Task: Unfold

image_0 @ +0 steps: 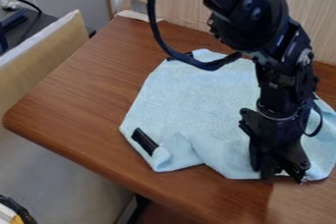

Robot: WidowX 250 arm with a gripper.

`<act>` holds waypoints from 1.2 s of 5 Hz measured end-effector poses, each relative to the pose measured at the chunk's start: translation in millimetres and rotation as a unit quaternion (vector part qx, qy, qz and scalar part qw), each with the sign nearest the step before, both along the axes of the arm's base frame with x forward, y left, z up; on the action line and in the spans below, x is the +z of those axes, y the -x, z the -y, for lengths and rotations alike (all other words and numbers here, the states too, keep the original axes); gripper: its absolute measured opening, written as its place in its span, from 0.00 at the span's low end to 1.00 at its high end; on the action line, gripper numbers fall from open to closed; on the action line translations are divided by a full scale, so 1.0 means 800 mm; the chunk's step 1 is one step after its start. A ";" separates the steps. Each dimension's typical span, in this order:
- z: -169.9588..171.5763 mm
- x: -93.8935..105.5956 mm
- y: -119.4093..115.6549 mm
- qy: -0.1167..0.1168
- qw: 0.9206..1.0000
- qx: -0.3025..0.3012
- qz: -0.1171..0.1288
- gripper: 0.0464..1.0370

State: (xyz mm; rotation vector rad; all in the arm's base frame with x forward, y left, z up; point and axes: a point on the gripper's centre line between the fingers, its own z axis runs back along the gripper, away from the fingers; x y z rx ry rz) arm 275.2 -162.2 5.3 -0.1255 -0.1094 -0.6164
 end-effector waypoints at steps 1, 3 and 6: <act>0.002 -0.002 0.002 -0.001 1.000 0.003 -0.003 0.01; 0.004 0.004 0.001 -0.006 1.000 -0.006 -0.013 0.01; 0.044 0.089 0.027 0.060 0.998 -0.034 0.007 0.01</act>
